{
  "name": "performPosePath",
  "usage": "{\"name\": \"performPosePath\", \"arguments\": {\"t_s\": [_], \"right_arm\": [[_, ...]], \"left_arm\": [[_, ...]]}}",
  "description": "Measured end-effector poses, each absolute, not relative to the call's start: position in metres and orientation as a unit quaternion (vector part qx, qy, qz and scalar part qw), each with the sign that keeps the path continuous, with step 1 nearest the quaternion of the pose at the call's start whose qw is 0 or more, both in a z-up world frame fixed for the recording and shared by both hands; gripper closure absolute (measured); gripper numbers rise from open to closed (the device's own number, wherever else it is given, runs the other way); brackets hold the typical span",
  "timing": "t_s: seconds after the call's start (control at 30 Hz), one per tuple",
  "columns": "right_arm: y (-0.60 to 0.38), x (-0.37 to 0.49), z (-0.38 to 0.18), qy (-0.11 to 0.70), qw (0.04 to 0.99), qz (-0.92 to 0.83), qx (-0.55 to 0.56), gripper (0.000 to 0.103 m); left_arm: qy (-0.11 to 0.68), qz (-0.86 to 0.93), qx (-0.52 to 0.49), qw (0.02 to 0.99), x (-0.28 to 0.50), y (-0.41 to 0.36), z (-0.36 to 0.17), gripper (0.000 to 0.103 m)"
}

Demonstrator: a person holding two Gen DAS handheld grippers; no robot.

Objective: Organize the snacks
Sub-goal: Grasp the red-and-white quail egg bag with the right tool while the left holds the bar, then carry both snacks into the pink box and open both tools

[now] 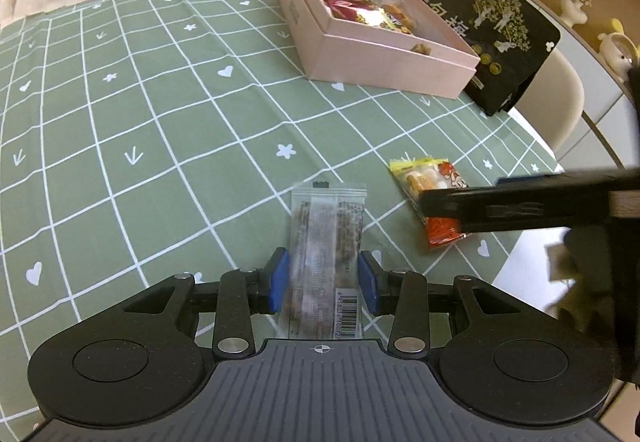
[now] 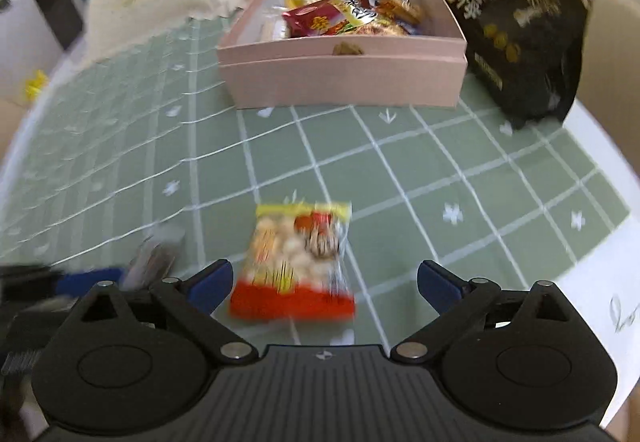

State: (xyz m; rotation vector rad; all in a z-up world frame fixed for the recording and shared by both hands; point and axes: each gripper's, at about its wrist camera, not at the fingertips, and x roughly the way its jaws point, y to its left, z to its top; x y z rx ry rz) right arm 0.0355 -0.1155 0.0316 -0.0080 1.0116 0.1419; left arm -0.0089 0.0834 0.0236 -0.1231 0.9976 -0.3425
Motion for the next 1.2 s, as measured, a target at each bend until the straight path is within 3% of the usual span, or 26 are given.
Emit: {"name": "performPosePath", "arguments": {"t_s": [0.03, 0.13, 0.17, 0.47, 0.63, 0.7, 0.77, 0.93, 1.03, 1.2], "right_arm": [[-0.107, 0.040, 0.028, 0.489, 0.870, 0.054, -0.024, 0.007], [-0.087, 0.043, 0.026, 0.499, 0.863, 0.058, -0.052, 0.043], [-0.086, 0.040, 0.029, 0.501, 0.861, 0.072, -0.048, 0.047], [-0.122, 0.014, 0.055, 0.484, 0.873, 0.056, -0.032, 0.047], [-0.147, 0.009, 0.073, 0.476, 0.878, 0.042, -0.018, 0.047], [-0.159, 0.007, 0.082, 0.470, 0.882, 0.033, -0.016, 0.047], [-0.170, 0.005, 0.089, 0.461, 0.887, 0.025, -0.011, 0.047], [-0.193, 0.010, 0.093, 0.454, 0.890, 0.012, 0.023, 0.047], [-0.196, 0.012, 0.087, 0.459, 0.888, 0.014, 0.026, 0.047], [-0.189, 0.013, 0.063, 0.484, 0.873, 0.038, 0.038, 0.047]], "left_arm": [[0.476, -0.162, -0.058, 0.863, -0.009, 0.082, 0.024, 0.060], [0.476, -0.161, -0.055, 0.863, -0.009, 0.082, 0.024, 0.060], [0.476, -0.161, -0.055, 0.863, -0.008, 0.082, 0.024, 0.059], [0.466, -0.171, -0.060, 0.866, -0.001, 0.076, 0.022, 0.061], [0.442, -0.185, 0.050, 0.877, -0.008, 0.051, 0.024, 0.066], [0.434, -0.192, 0.056, 0.879, -0.011, 0.053, 0.027, 0.073], [0.421, -0.188, 0.053, 0.886, -0.013, 0.059, 0.037, 0.089], [0.397, -0.198, 0.039, 0.895, -0.009, 0.071, 0.071, 0.089], [0.435, -0.195, -0.004, 0.879, 0.003, 0.084, 0.068, 0.081], [0.452, -0.207, 0.077, 0.864, -0.007, 0.050, 0.051, 0.078]]}}
